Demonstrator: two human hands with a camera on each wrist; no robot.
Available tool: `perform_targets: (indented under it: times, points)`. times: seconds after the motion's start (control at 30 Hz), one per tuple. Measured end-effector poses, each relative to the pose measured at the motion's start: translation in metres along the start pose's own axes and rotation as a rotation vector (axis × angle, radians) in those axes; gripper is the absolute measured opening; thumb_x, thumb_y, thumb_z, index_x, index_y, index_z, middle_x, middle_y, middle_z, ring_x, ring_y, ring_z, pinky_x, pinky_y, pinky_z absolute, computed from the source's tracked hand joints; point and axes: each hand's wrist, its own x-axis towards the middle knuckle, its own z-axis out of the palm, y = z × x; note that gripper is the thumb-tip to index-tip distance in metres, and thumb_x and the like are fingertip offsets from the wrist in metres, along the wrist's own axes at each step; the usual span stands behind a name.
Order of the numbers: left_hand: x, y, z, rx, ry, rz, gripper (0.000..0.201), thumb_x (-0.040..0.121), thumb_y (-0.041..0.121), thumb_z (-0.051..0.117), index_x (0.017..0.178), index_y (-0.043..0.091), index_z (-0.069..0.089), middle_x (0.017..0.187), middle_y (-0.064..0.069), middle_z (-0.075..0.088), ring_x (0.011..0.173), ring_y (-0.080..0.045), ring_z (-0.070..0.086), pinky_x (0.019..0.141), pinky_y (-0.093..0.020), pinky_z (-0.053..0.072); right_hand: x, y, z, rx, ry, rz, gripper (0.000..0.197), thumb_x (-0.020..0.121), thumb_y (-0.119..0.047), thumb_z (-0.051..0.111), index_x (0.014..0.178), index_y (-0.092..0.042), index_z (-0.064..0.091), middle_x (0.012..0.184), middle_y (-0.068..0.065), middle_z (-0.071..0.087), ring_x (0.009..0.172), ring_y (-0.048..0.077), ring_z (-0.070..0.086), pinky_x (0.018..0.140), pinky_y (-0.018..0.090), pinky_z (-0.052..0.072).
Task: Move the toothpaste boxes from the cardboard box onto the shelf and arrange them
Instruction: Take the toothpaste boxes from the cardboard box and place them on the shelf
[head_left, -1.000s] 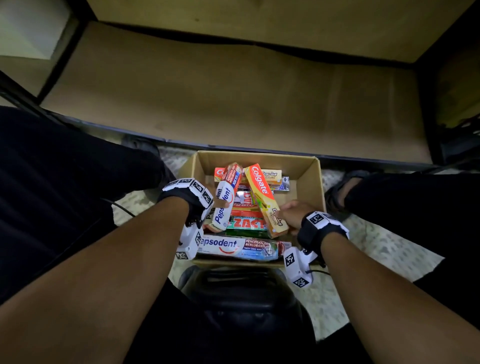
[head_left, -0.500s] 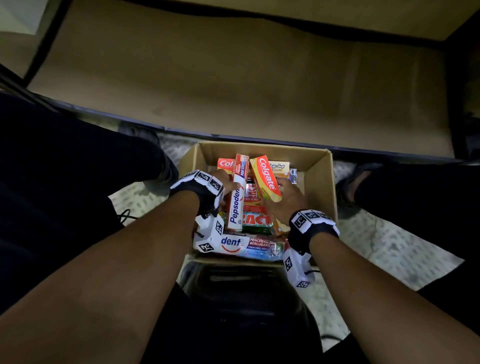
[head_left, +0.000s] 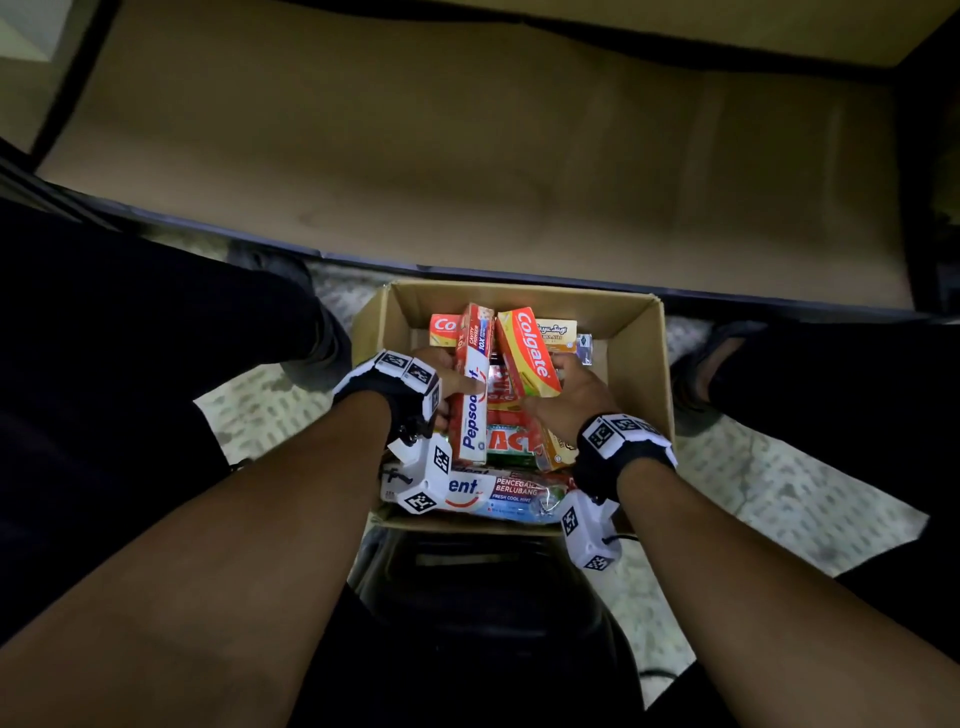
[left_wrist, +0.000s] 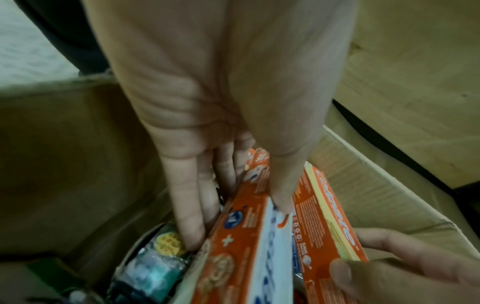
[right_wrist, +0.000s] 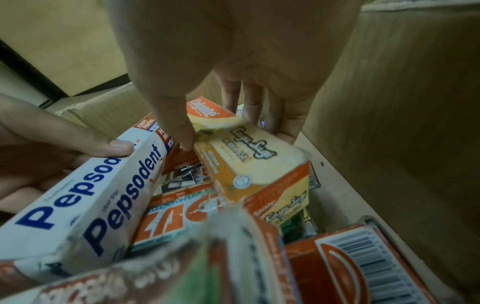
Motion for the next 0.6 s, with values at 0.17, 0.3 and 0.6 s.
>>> perform_targets:
  times: [0.17, 0.3, 0.6]
  points:
    - [-0.015, 0.004, -0.003, 0.053, 0.062, 0.031, 0.027, 0.076, 0.026, 0.084, 0.089, 0.018, 0.061, 0.086, -0.008, 0.073, 0.085, -0.032, 0.072, 0.079, -0.049, 0.06, -0.007, -0.001, -0.004, -0.022, -0.039, 0.003, 0.058, 0.079, -0.042, 0.076, 0.131, -0.031, 0.052, 0.116, -0.007, 0.068, 0.095, 0.015, 0.069, 0.086, 0.036, 0.057]
    - [-0.02, 0.003, -0.005, 0.122, 0.104, 0.113, 0.04, 0.064, 0.035, 0.085, 0.096, 0.018, 0.069, 0.098, -0.008, 0.076, 0.088, -0.028, 0.073, 0.085, -0.047, 0.058, -0.018, -0.004, -0.01, 0.027, -0.044, -0.012, 0.054, 0.079, -0.036, 0.076, 0.128, -0.033, 0.054, 0.11, -0.007, 0.071, 0.087, 0.014, 0.072, 0.082, 0.038, 0.06]
    - [-0.085, 0.019, 0.006, 0.045, 0.279, 0.323, 0.031, 0.072, 0.031, 0.082, 0.087, 0.025, 0.056, 0.092, 0.003, 0.07, 0.084, -0.021, 0.072, 0.079, -0.043, 0.06, -0.058, -0.029, -0.045, 0.119, 0.086, -0.103, 0.031, 0.08, -0.035, 0.077, 0.104, -0.035, 0.058, 0.093, -0.011, 0.074, 0.078, 0.007, 0.072, 0.078, 0.031, 0.06]
